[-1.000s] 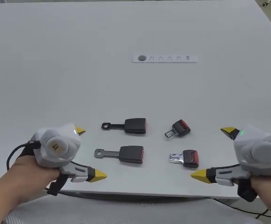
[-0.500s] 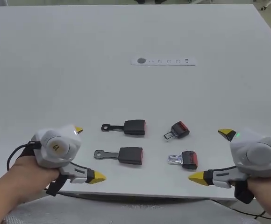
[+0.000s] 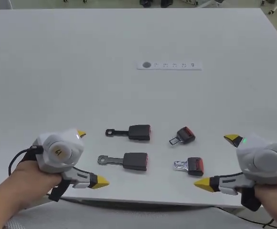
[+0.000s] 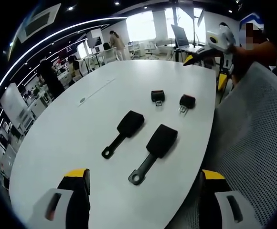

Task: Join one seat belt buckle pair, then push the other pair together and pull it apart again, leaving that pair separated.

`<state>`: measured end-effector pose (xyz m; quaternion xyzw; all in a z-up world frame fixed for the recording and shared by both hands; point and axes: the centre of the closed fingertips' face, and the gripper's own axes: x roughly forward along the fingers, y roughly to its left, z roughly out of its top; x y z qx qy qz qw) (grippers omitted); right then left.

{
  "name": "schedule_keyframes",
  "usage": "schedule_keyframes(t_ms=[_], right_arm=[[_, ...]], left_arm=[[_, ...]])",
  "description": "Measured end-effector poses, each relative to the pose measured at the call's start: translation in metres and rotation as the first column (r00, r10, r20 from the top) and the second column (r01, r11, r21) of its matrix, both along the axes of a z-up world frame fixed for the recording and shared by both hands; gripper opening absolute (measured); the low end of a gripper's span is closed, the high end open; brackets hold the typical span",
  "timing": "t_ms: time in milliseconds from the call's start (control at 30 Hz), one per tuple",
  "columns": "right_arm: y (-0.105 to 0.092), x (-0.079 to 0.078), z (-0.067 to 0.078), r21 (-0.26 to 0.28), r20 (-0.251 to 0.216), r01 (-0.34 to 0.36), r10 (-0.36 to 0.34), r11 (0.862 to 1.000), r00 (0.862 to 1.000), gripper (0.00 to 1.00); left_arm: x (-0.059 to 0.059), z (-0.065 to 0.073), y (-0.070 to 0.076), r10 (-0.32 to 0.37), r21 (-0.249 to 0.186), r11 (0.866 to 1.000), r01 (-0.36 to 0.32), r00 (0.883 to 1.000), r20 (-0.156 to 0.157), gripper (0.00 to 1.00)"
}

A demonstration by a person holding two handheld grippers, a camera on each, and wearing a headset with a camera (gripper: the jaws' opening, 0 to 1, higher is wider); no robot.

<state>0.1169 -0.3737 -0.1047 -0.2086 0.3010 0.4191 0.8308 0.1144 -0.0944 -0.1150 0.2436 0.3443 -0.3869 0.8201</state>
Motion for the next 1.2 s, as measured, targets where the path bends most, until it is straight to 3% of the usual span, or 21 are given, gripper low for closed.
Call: schedule_keyframes(t_ms=[333,467,667,767,967,1200], right_arm=[[0.000,0.002,-0.005,-0.008,-0.015,-0.002,0.002,1.000,1.000,0.92],[0.000,0.002,-0.009,0.000,-0.039,-0.004,0.004,1.000,0.999,0.83],[0.001,0.000,-0.010,-0.002,-0.060,-0.015,0.015,1.000,0.998,0.74],[0.005,0.000,-0.015,-0.002,-0.071,-0.037,0.037,0.999,0.997,0.70],[0.008,0.002,-0.028,-0.030,-0.077,-0.084,0.081,0.996,0.994,0.64],[0.009,0.006,-0.032,-0.055,-0.079,-0.116,0.111,0.992,0.991,0.59]], left_arm=[[-0.006,-0.004,-0.004,-0.015,0.000,1.000,0.015,0.999,-0.041,0.91],[-0.007,-0.012,-0.004,-0.073,0.039,0.996,0.075,0.996,-0.054,0.91],[0.004,-0.008,-0.009,-0.088,0.036,0.995,0.090,0.995,-0.047,0.88],[0.006,-0.011,-0.013,-0.144,0.056,0.988,0.146,0.989,-0.035,0.84],[0.012,-0.020,-0.024,-0.180,0.059,0.981,0.184,0.982,-0.064,0.83],[0.019,-0.028,-0.034,-0.236,0.075,0.967,0.242,0.968,-0.086,0.81]])
